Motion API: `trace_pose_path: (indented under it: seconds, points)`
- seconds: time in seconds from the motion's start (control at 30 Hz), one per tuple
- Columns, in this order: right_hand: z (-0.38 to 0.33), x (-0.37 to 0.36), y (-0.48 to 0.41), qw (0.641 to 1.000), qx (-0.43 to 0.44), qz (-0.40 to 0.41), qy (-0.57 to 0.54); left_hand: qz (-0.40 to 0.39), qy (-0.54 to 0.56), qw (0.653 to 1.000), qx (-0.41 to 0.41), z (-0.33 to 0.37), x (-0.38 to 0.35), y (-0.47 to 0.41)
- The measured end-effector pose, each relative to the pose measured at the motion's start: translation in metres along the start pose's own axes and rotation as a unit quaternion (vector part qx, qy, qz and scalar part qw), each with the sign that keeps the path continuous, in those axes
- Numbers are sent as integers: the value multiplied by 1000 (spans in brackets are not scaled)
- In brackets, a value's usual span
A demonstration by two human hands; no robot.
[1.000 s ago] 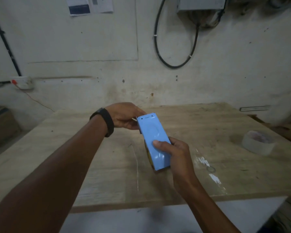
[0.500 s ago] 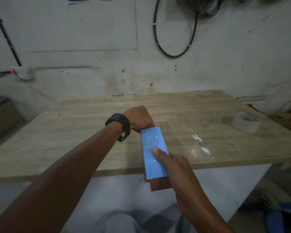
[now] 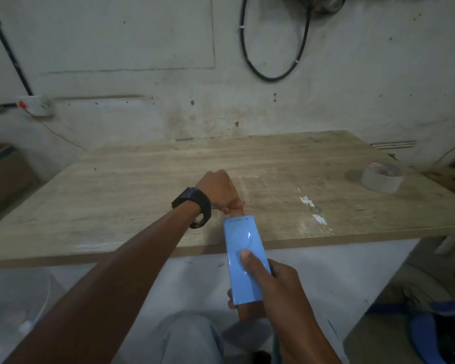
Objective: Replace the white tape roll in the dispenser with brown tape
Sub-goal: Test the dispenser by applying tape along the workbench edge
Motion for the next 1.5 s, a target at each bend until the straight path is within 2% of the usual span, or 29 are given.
trace_pose_path:
  seconds: [0.4,0.57,0.67,1.13,1.5]
  points:
    - [22,6,-2,1000,17,23,9,6,42,999,21,-10,-24,-6]
    - [29,11,3,999,13,36,-17,12,12,1000,9,-3,-28,3]
    - [26,12,4,999,16,40,-16,52,-29,998,-11,5,-19,10]
    - [29,18,13,999,18,32,-8,106,-9,994,-20,7,-25,22]
    - [30,19,10,999,13,40,-28,126,-58,990,-39,10,-21,7]
Point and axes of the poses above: each hand's wrist, its own y-axis away from the middle knuckle, its own x-axis out of the back of the hand, z = x × y, the point moved 7 cm from there along -y, towards the middle knuckle, and after that the axes turned 11 degrees about -y, right-handed, at the moved point
